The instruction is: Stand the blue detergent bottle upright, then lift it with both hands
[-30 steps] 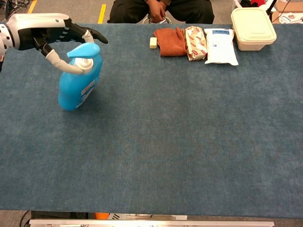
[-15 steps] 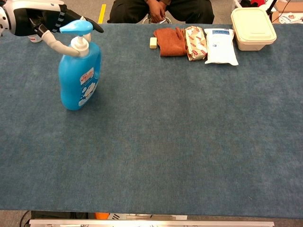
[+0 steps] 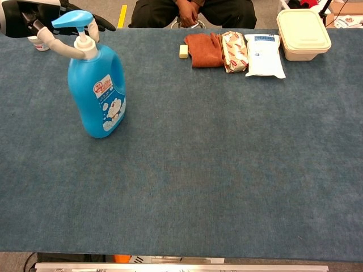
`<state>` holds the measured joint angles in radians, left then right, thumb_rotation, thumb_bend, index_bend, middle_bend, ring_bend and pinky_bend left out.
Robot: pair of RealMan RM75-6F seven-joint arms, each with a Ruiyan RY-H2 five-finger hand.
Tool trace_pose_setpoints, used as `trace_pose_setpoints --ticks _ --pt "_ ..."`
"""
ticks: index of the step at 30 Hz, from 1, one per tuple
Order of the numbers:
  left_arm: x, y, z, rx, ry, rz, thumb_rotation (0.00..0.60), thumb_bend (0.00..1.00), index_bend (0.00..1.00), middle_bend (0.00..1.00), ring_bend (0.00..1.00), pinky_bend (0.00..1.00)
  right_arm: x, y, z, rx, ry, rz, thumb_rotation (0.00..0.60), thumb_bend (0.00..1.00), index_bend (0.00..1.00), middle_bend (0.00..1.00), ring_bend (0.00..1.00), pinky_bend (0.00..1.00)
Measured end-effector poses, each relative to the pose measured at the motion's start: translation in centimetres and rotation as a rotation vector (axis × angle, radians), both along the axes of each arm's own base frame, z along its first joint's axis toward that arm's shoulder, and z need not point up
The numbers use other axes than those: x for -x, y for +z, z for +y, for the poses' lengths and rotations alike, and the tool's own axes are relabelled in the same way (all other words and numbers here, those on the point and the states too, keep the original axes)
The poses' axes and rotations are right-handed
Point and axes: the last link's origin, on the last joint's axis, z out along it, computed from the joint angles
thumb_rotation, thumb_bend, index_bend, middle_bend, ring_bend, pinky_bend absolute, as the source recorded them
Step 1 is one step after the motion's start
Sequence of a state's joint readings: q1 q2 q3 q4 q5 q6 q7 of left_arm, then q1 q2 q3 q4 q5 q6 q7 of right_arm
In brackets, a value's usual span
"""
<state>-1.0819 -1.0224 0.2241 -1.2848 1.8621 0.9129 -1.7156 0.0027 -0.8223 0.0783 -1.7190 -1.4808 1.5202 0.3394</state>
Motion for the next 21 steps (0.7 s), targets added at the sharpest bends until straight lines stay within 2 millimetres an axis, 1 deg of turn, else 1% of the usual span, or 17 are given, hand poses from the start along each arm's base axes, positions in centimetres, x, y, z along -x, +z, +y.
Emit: trace_pose_setpoints --ticks 10,21 --pt "1.1 0.4 0.2 0.012 0.045 -0.053 0.6 0.25 0.47 0.1 0.0 0.09 -0.1 0.2 0.2 0.006 0.001 0.0 0.6 0.18 0.25 0.28 0.11 0.16" --pt "2.0 0.4 0.1 0.017 0.057 -0.044 0.6 0.25 0.43 0.08 0.0 0.08 -0.2 0.1 0.2 0.005 0.003 -0.001 0.6 0.18 0.25 0.28 0.11 0.16"
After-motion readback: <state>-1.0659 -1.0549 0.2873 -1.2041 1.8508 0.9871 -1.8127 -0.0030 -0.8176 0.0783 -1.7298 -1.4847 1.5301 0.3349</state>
